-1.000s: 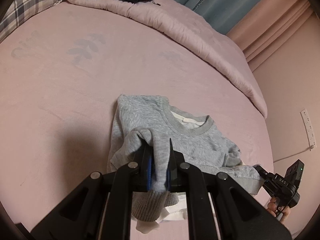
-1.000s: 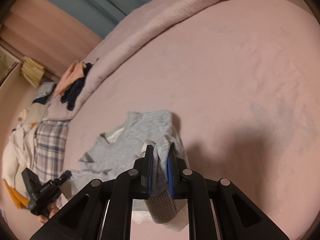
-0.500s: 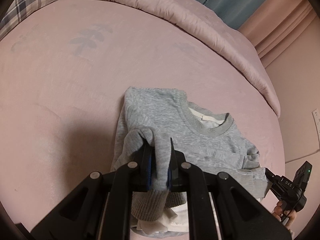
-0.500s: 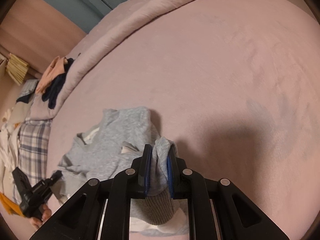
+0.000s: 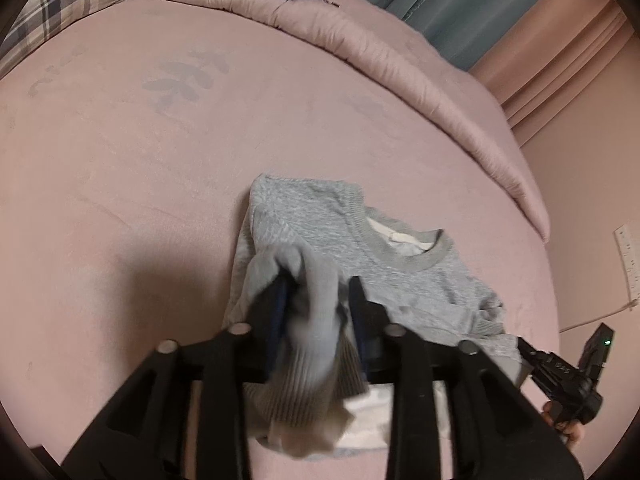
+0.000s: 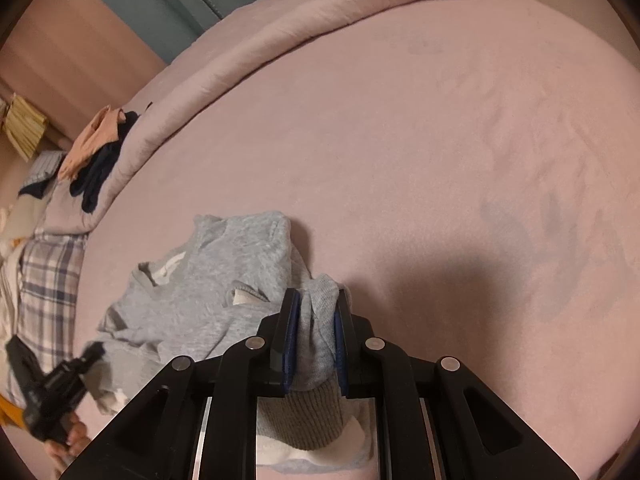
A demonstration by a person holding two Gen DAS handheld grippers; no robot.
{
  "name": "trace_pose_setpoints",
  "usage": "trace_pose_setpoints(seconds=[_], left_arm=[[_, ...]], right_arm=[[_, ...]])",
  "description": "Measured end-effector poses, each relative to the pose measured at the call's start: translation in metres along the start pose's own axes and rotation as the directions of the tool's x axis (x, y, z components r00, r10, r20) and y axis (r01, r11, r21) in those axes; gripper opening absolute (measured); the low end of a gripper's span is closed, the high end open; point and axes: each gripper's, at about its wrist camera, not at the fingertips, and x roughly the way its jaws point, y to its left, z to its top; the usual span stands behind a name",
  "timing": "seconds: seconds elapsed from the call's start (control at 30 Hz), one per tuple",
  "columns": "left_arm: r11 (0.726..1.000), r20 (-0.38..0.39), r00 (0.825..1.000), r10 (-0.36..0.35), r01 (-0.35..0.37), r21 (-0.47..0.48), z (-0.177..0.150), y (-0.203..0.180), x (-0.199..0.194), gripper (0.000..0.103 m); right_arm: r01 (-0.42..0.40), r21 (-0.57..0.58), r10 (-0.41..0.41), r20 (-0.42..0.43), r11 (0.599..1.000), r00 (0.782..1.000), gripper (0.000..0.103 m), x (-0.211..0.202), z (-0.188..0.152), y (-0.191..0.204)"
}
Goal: Fold small clothes
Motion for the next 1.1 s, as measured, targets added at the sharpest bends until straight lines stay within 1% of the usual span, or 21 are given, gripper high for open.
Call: trace_pose_setpoints(seconds=[0.07, 0.1, 0.13, 0.17, 0.2, 0.27, 0.3, 0.33, 0.37, 0.47, 0.53, 0.63, 0.8, 0.9, 0.97, 1.1], left_arm=[[1.0, 0.018, 1.0, -0.008, 0.009, -0.005, -0.003, 0.0, -0.011, 0.05], [1.0, 0.025, 1.0, -0.012, 0.012, -0.001, -0.005, -0.001, -0.017, 0.055], [1.0, 0.027, 1.0, -0.014, 0.014, 0.001, -0.006, -0.001, -0.021, 0.063], [1.0, 0.034, 0.999, -0.021, 0.021, 0.007, -0.008, -0.003, -0.027, 0.066], [1.0, 0.04, 0.999, -0.027, 0.026, 0.012, -0.01, -0.003, -0.032, 0.068], [0.999, 0.05, 0.998, -0.032, 0.031, 0.016, -0.015, -0.003, -0.044, 0.077], [0.999, 0.057, 0.998, -0.035, 0.034, 0.014, -0.017, -0.002, -0.05, 0.078], [0.999, 0.063, 0.997, -0.039, 0.038, 0.011, -0.02, -0.001, -0.056, 0.082], [0.999, 0.065, 0.997, -0.043, 0.042, 0.009, -0.023, 0.001, -0.061, 0.084], [0.998, 0.071, 0.996, -0.056, 0.055, 0.009, -0.032, 0.005, -0.076, 0.084], [0.998, 0.082, 0.994, -0.066, 0.066, 0.0, -0.036, 0.009, -0.088, 0.085], [0.997, 0.096, 0.993, -0.071, 0.071, 0.001, -0.038, 0.011, -0.101, 0.085], [0.998, 0.119, 0.991, -0.064, 0.062, 0.025, -0.042, 0.011, -0.12, 0.085], [0.997, 0.135, 0.989, -0.062, 0.055, 0.052, -0.047, 0.011, -0.131, 0.088], [0.997, 0.145, 0.988, -0.059, 0.053, 0.048, -0.049, 0.013, -0.136, 0.088], [0.998, 0.141, 0.988, -0.065, 0.061, 0.033, -0.051, 0.02, -0.141, 0.089]], right_arm=[[0.01, -0.005, -0.01, 0.004, 1.0, 1.0, 0.016, -0.003, 0.0, 0.001], [0.017, -0.005, -0.017, 0.007, 1.0, 1.0, 0.016, -0.003, -0.001, 0.001], [0.021, -0.004, -0.021, 0.01, 1.0, 1.0, 0.017, -0.004, -0.001, 0.001], [0.024, -0.002, -0.024, 0.013, 1.0, 1.0, 0.018, -0.005, -0.002, 0.002], [0.025, 0.001, -0.025, 0.016, 1.0, 1.0, 0.021, -0.007, -0.003, 0.002], [0.031, 0.013, -0.031, 0.024, 0.999, 0.999, 0.034, -0.011, -0.005, 0.003], [0.034, 0.018, -0.035, 0.03, 0.999, 0.999, 0.047, -0.013, -0.006, 0.004], [0.035, 0.023, -0.036, 0.044, 0.999, 0.998, 0.053, -0.016, -0.008, 0.004], [0.034, 0.026, -0.036, 0.054, 0.999, 0.998, 0.053, -0.019, -0.01, 0.005], [0.036, 0.029, -0.038, 0.067, 0.999, 0.997, 0.056, -0.027, -0.015, 0.009], [0.032, 0.029, -0.034, 0.079, 0.999, 0.996, 0.06, -0.032, -0.018, 0.014], [0.032, 0.016, -0.033, 0.086, 0.999, 0.996, 0.063, -0.036, -0.022, 0.022], [0.034, 0.02, -0.036, 0.108, 0.999, 0.994, 0.064, -0.042, -0.027, 0.033], [0.029, 0.016, -0.031, 0.115, 0.999, 0.993, 0.065, -0.044, -0.03, 0.041], [0.027, 0.008, -0.028, 0.12, 1.0, 0.992, 0.065, -0.045, -0.032, 0.048], [0.033, -0.021, -0.03, 0.125, 0.999, 0.992, 0.066, -0.048, -0.036, 0.059]])
